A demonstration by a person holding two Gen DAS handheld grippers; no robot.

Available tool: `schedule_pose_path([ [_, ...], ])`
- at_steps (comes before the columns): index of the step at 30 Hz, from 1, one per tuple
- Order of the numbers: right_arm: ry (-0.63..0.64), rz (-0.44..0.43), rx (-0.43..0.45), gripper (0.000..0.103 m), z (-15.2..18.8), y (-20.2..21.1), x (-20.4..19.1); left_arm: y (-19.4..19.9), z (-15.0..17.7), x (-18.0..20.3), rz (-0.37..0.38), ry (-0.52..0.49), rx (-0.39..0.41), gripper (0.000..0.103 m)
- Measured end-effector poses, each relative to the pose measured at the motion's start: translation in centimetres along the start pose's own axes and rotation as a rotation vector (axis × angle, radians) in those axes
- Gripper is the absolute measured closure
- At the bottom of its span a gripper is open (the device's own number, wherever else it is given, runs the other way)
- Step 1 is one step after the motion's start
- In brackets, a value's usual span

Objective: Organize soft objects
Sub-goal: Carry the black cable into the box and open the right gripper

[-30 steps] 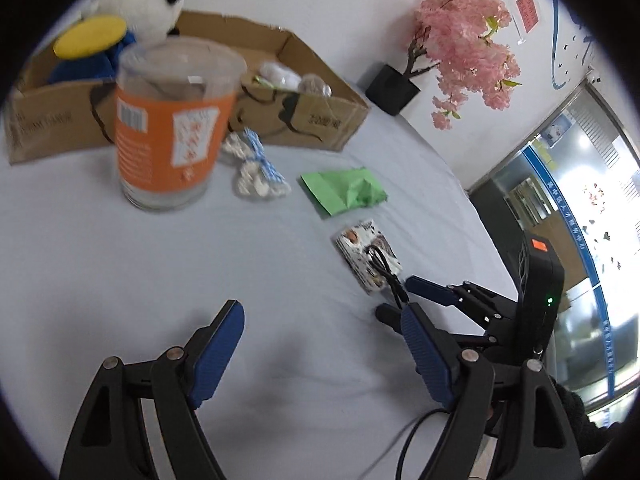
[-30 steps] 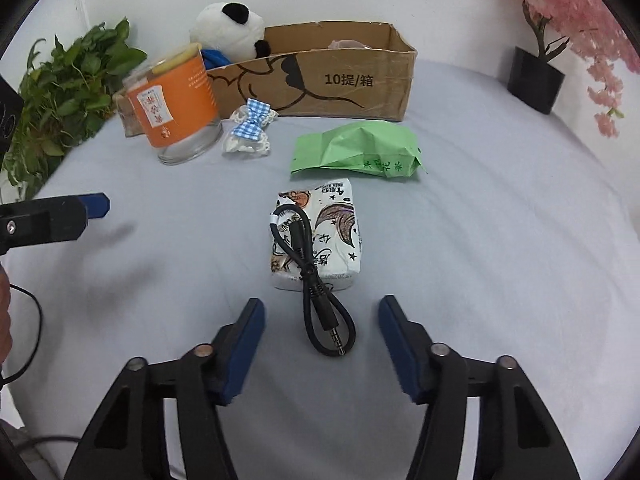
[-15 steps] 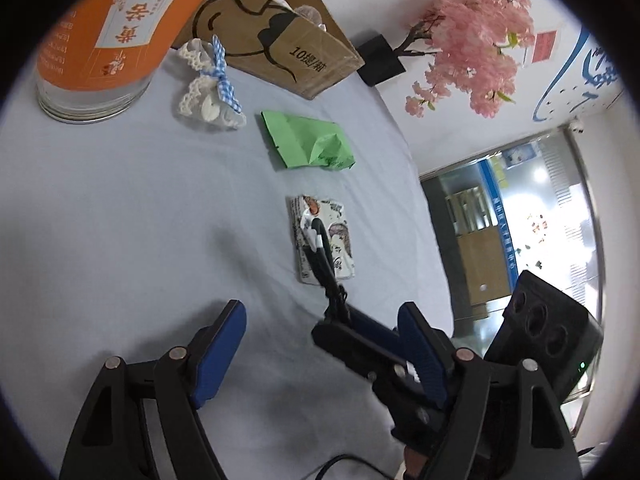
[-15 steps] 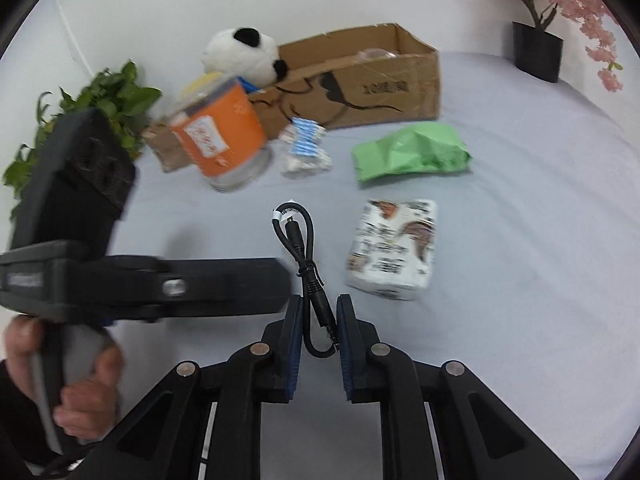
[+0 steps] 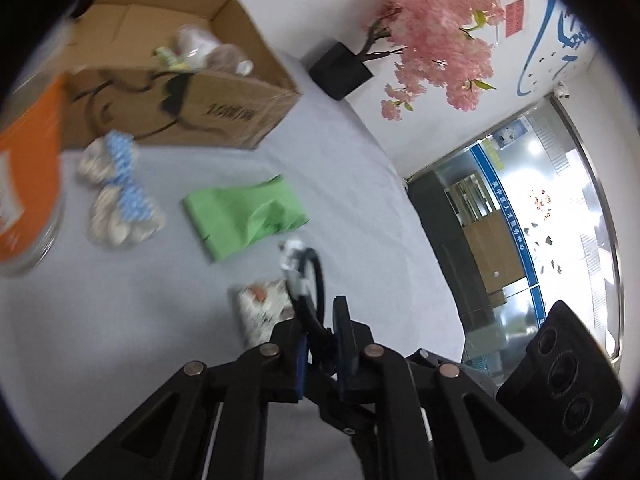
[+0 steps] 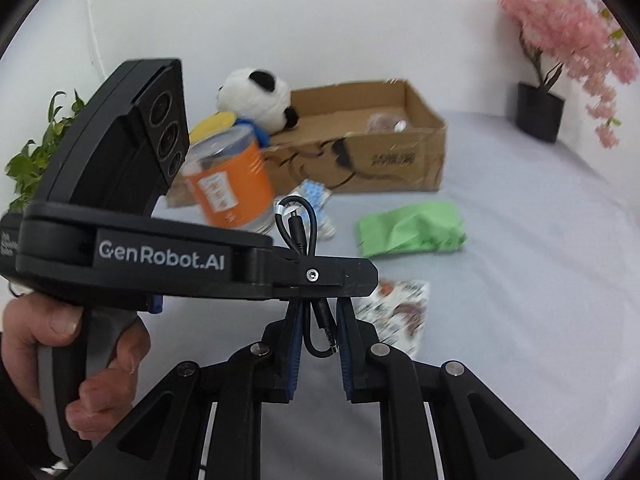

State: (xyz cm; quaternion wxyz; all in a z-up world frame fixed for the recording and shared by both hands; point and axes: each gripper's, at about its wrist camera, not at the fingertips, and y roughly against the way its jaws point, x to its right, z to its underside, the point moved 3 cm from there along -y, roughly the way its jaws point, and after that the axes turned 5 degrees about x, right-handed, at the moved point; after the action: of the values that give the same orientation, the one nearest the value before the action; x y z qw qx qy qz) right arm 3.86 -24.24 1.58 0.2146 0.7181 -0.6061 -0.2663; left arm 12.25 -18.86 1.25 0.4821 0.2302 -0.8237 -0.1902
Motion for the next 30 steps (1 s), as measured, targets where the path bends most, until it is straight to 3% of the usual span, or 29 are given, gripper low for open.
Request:
schedule_pose_path([
  [6,0.046,0.079,0.094,0.089,-3.1,-0.4,4.5,-3.3,-4.4,2.3,0.039,-0.06,0.045,0.094],
  [12,0.103,0.115,0.173,0.089,-7.6,-1.9,7.5,-4.8,-9.5,2.2,0.046,-0.043,0.137,0.094],
  [17,0.082,0.054,0.172,0.089,-11.8,-6.5,8.3,-4.2,-13.0,-0.4,0.006,0.039,0.219,0.094],
  [26,0.069,-0.091,0.07,0.087,-16.6,-14.6,6.4,-2.0,-16.3,-5.4,-0.171,0.175,0.292,0.094],
  [28,0.05,-0.092,0.048,0.085,-16.6,-15.6,6.4,-1.7,-16.5,-5.5,-0.196,0.155,0.276,0.087],
  [30,0.016,-0.094,0.04,0.084,-16.6,-16.1,6.7,-0.9,-16.5,-5.1,-0.212,0.127,0.274,0.066],
])
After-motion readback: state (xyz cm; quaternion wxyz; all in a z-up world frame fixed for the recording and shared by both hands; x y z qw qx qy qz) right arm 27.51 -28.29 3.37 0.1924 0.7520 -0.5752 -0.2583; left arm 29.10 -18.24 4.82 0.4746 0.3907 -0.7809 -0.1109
